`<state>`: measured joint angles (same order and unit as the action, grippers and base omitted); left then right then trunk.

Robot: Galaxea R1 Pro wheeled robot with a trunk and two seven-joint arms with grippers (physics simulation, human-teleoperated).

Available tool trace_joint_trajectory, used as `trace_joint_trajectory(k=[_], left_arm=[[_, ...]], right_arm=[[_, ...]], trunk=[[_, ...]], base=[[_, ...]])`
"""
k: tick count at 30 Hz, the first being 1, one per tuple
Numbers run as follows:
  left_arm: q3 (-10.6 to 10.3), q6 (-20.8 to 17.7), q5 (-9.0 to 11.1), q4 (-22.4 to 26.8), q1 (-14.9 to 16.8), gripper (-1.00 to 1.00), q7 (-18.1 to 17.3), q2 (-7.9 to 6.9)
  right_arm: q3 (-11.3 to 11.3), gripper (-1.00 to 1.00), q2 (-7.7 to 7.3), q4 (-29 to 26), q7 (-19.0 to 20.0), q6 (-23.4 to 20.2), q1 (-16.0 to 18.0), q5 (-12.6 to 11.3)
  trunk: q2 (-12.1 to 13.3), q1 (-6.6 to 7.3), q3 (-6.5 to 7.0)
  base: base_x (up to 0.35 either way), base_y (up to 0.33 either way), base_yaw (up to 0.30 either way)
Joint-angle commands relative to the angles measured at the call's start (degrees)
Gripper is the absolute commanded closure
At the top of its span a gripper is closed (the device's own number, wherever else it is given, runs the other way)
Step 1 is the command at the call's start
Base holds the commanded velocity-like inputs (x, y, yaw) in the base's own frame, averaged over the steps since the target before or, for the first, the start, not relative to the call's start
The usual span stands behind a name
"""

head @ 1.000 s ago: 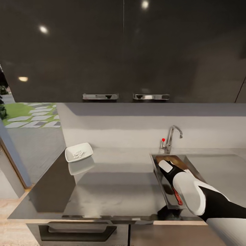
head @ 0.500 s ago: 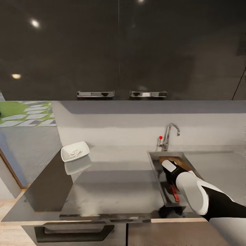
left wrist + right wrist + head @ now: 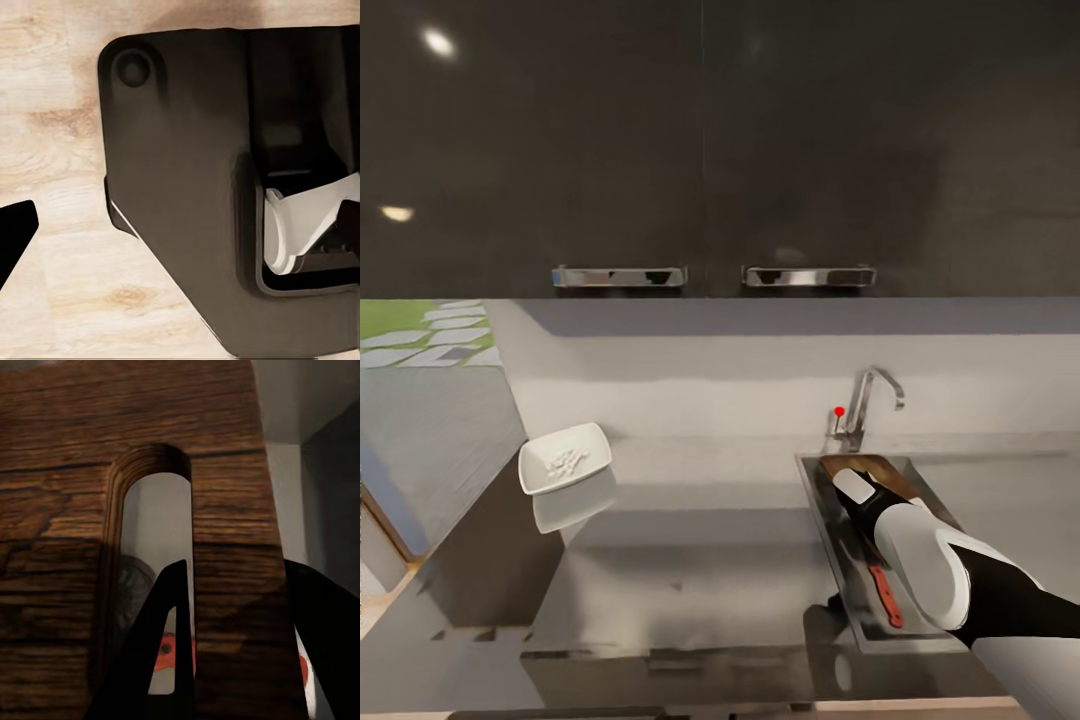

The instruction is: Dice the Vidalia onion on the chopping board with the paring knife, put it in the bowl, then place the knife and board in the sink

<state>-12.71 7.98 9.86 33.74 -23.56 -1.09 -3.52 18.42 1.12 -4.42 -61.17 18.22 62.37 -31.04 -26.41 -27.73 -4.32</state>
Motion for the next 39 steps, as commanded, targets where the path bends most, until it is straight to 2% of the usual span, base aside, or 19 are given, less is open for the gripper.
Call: trace_joint_trajectory(k=[1,23,32,39], left_arm=[[-0.28,0.11,0.60,-0.11,0.01,-1.00,-0.08,-0.03],[-0.29,0.11,0.60,-0.69,0.01,-1.00,-0.05,0.09],[-0.29,0.11,0.60,-0.77,0.01,-1.00,-0.05,0.24],[-0.29,0.11,0.60,-0.74,0.01,-1.00,-0.05,0.27]], right_arm=[[0.22,1.00,0.02,-0.07,0.00,0.23,0.03,0.10],[0.30,1.00,-0.16,-0.08,1.47,0.32,-1.48,0.10],[0.30,1.00,-1.39,-0.07,1.66,0.32,-2.07,0.10],[0.30,1.00,-1.77,0.23,4.26,0.32,-2.16,0.10]], trunk=[[-0.12,-0.03,-0.20],[-0.12,-0.03,-2.26],[-0.12,-0.03,-3.10],[-0.12,-0.03,-3.75]], base=[[0.024,0.000,0.033],[0.002,0.000,0.002],[0.000,-0.061,0.000],[0.000,-0.059,0.000]])
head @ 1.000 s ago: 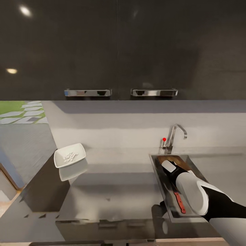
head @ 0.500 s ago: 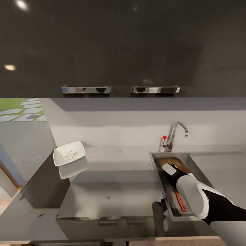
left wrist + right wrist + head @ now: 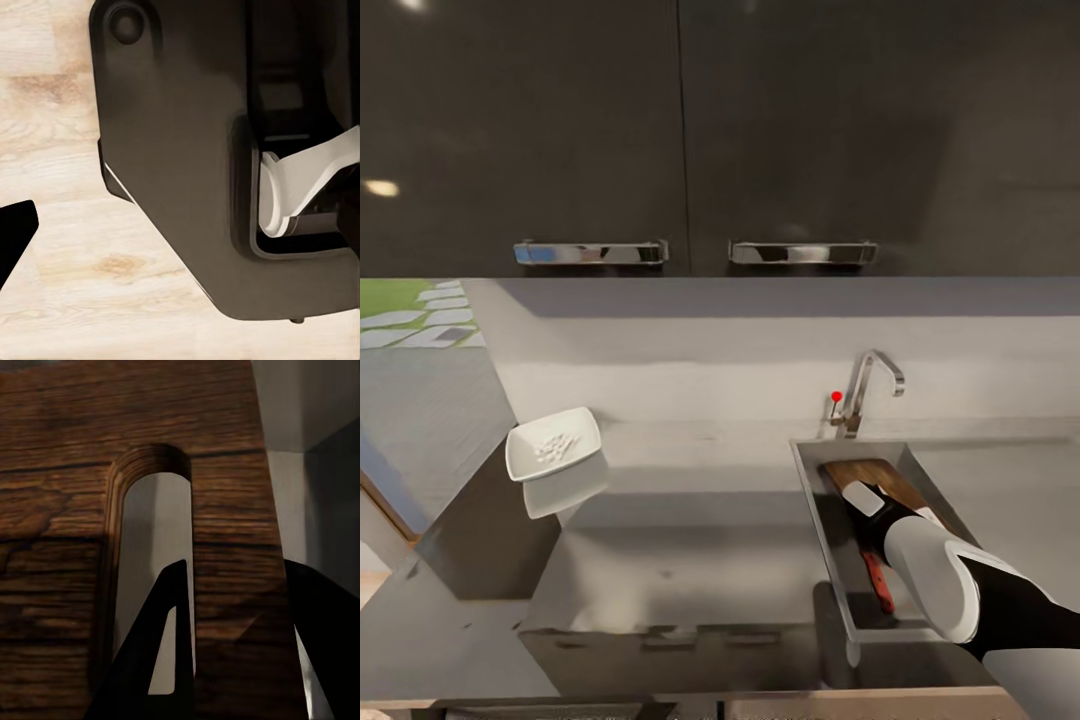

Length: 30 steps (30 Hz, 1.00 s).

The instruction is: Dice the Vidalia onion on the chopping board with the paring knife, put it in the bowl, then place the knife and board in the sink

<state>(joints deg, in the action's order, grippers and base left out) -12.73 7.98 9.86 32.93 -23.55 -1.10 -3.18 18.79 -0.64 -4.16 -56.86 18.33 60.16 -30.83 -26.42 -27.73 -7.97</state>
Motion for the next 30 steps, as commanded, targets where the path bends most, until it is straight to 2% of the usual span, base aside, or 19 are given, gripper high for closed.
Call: trace_joint_trajectory(k=[1,14,23,26,30], left_arm=[[-0.28,0.10,0.60,0.08,0.00,-1.00,-0.04,-0.07],[-0.28,0.10,0.56,0.12,0.00,-1.00,-0.04,-0.07],[-0.28,0.10,0.52,0.21,0.00,-1.00,-0.04,-0.07],[-0.28,0.10,0.51,0.16,0.00,-1.00,-0.04,-0.07],[-0.28,0.10,0.51,0.19,0.00,-1.00,-0.04,-0.07]], right_arm=[[-0.07,1.00,0.00,0.02,0.03,0.21,0.04,-0.11],[-0.07,1.00,-0.29,0.12,0.35,0.23,0.04,-0.11],[-0.07,1.00,-1.00,0.74,2.60,2.95,-0.02,-0.11],[-0.07,1.00,-1.21,1.09,3.76,3.07,-1.28,-0.19],[-0.07,1.00,-1.51,1.20,4.43,3.11,-2.49,-1.99]], trunk=[[-0.11,-0.03,-0.20],[-0.11,-0.03,-1.41],[-0.11,-0.03,-2.25],[-0.11,-0.03,-2.53],[-0.11,-0.03,-2.91]], base=[[0.000,-0.007,0.000],[0.000,-0.001,0.000],[0.000,0.000,0.000],[0.000,0.000,0.000],[0.000,0.000,0.000]])
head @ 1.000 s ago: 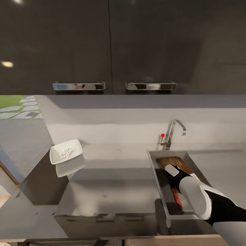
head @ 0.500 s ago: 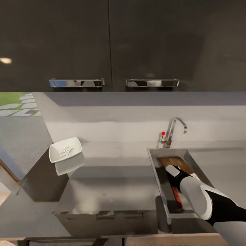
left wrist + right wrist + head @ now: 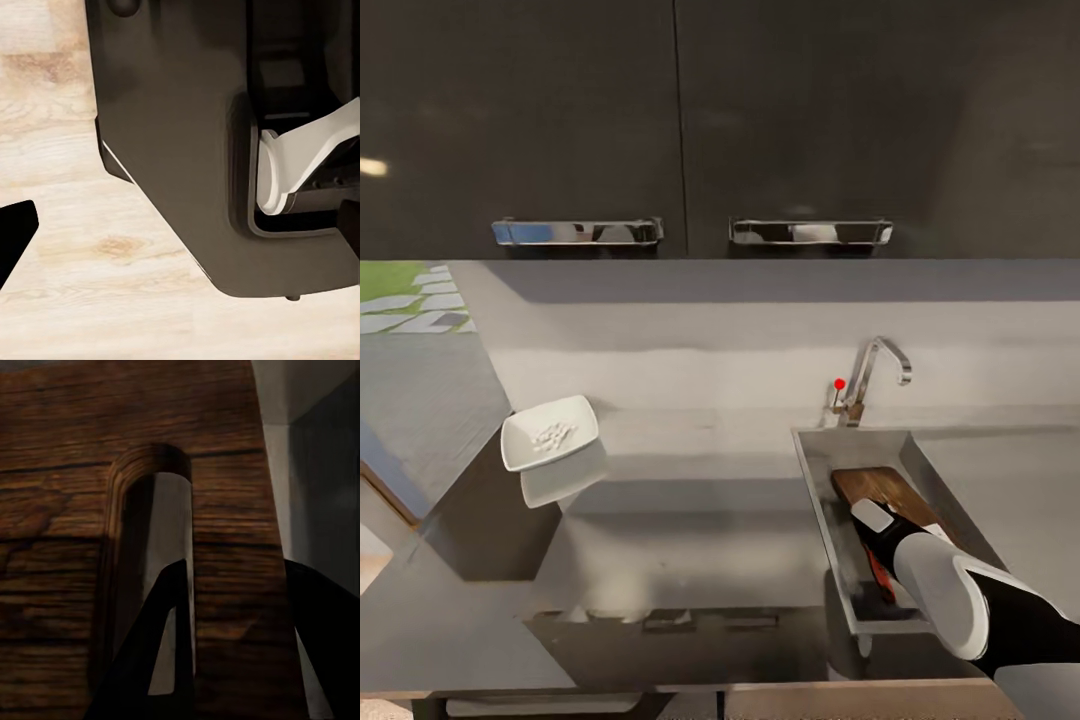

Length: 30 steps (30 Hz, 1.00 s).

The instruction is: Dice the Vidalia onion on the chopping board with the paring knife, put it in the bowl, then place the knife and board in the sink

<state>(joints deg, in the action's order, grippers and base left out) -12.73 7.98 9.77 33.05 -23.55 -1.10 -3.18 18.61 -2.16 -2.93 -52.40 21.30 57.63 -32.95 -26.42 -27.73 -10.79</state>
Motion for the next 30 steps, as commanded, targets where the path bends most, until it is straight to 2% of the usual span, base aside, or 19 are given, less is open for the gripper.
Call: trace_joint_trajectory(k=[1,5,9,16,22,30], left_arm=[[-0.28,0.10,0.60,0.06,0.00,-1.00,-0.05,-0.07],[-0.28,0.10,0.56,0.05,0.00,-1.00,-0.05,-0.07],[-0.28,0.10,0.52,0.07,0.00,-1.00,-0.05,-0.07],[-0.28,0.10,0.52,0.00,0.00,-1.00,-0.05,-0.07],[-0.28,0.10,0.52,-0.01,0.00,-1.00,-0.05,-0.07],[-0.28,0.10,0.52,-0.01,0.00,-1.00,-0.05,-0.07]], right_arm=[[0.11,1.00,-0.08,-0.01,0.42,0.14,-0.03,-0.42],[0.11,1.00,-0.20,0.12,3.91,0.14,-0.26,-2.54],[0.08,1.00,-0.21,0.19,4.87,0.15,-0.32,-3.31],[0.03,1.00,-0.15,0.25,5.24,0.27,-0.33,-3.45],[0.02,1.00,-0.13,0.38,7.84,0.32,-0.33,-3.44],[0.09,1.00,-0.21,0.45,8.18,0.32,-0.33,-3.44]], trunk=[[-0.11,-0.03,-0.19],[-0.11,-0.03,-0.56],[-0.11,-0.03,-0.94],[-0.11,-0.03,-1.59],[-0.11,-0.03,-2.15],[-0.11,-0.03,-2.48]], base=[[0.000,0.000,0.000],[0.000,0.000,0.000],[0.000,0.000,0.000],[0.000,0.000,0.000],[0.000,0.000,0.000],[0.000,0.000,0.000]])
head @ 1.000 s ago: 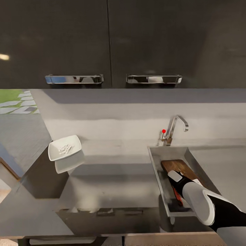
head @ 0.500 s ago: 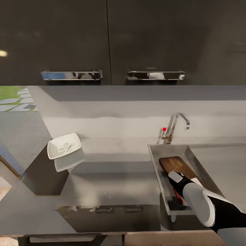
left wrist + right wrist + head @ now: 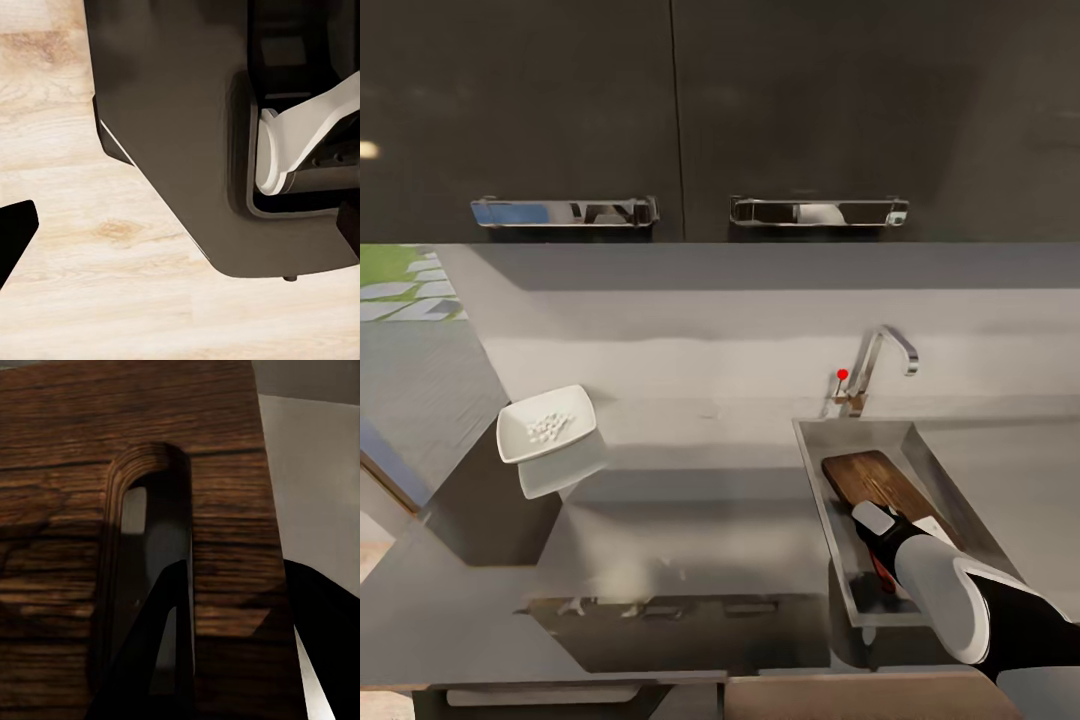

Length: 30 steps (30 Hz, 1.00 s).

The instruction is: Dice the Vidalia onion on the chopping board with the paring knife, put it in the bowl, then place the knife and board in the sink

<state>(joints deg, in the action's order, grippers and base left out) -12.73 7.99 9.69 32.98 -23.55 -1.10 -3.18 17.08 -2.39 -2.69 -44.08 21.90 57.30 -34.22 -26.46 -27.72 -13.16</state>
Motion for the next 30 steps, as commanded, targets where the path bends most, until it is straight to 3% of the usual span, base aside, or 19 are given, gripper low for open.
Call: trace_joint_trajectory(k=[1,3,4,24,26,30], left_arm=[[-0.28,0.10,0.60,0.07,0.00,-1.00,-0.04,-0.07],[-0.28,0.10,0.60,0.07,0.00,-1.00,-0.04,-0.07],[-0.28,0.10,0.60,0.07,0.00,-1.00,-0.04,-0.07],[-0.28,0.10,0.68,0.00,0.00,-1.00,-0.04,-0.07],[-0.28,0.10,0.68,-0.01,0.00,-1.00,-0.04,-0.07],[-0.28,0.10,0.68,0.05,0.00,-1.00,-0.04,-0.07]], right_arm=[[1.61,1.00,0.02,0.20,-0.13,-0.28,0.01,-2.16],[1.62,1.00,0.02,0.20,-0.13,-0.28,0.01,-2.16],[1.59,-1.00,0.02,0.19,-0.13,-0.28,0.01,-2.16],[1.42,-1.00,0.25,-2.92,-0.62,-0.62,0.01,-2.03],[1.24,-1.00,0.57,-7.82,-0.67,-2.43,0.01,-1.69],[0.91,-1.00,1.12,-19.87,-0.73,-14.55,0.01,-1.34]], trunk=[[-0.07,-0.04,-0.11],[-0.07,-0.04,-0.11],[-0.07,-0.04,-0.11],[-0.07,-0.04,-0.11],[-0.07,-0.04,-0.11],[-0.07,-0.04,-0.11]], base=[[0.000,0.000,0.000],[0.000,0.000,0.000],[0.000,0.000,0.000],[0.000,0.000,0.000],[0.000,0.000,0.000],[0.000,0.000,0.000]])
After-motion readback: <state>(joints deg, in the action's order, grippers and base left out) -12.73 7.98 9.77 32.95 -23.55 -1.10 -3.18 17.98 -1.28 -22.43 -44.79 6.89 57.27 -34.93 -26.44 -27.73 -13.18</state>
